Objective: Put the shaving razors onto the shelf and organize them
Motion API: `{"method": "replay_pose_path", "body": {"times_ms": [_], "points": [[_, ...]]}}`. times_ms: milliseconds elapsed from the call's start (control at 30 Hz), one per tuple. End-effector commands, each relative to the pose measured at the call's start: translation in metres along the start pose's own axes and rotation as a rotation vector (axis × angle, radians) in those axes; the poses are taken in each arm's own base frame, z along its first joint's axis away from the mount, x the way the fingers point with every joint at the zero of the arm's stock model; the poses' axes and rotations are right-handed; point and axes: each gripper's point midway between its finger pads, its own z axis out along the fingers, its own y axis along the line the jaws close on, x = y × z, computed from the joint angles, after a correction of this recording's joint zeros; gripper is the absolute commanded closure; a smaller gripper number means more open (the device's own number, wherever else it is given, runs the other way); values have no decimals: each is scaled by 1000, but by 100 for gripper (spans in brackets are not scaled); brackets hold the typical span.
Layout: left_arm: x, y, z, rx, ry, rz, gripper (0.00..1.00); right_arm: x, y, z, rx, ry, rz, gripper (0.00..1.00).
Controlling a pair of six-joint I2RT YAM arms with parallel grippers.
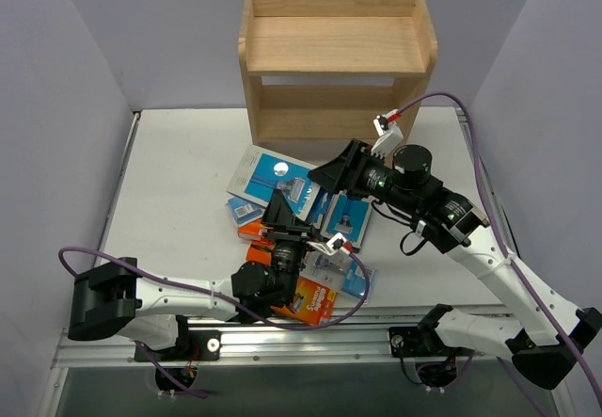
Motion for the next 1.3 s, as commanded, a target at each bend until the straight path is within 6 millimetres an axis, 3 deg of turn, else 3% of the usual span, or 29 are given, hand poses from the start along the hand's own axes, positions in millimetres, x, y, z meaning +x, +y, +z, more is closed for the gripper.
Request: {"method": "replay_pose_path", "body": {"times_ms": [0,400,600,633,667,700,833,1267], "points": [[5,21,5,-53,23,-118,98,2,21,-3,-106,10,-18,50],[8,21,9,-55,42,-127,98,17,27,5,-152,51,-8,57],[9,15,8,-44,53,-119,98,13,27,6,-162,21,15,88],[10,13,8,-36,56,-107,97,11,27,7,-157,7,30,100],[10,13,8,-34,57,-104,93,9,26,7,-159,-6,35,100],[11,11,7,-30,59,-99,76,9,26,7,-161,-13,45,100],[14,4,6,-2,70,-79,39,4,23,7,-159,-58,94,100],[26,0,-7,73,60,-111,4,-9,-5,7,-83,-185,290,100]]}}
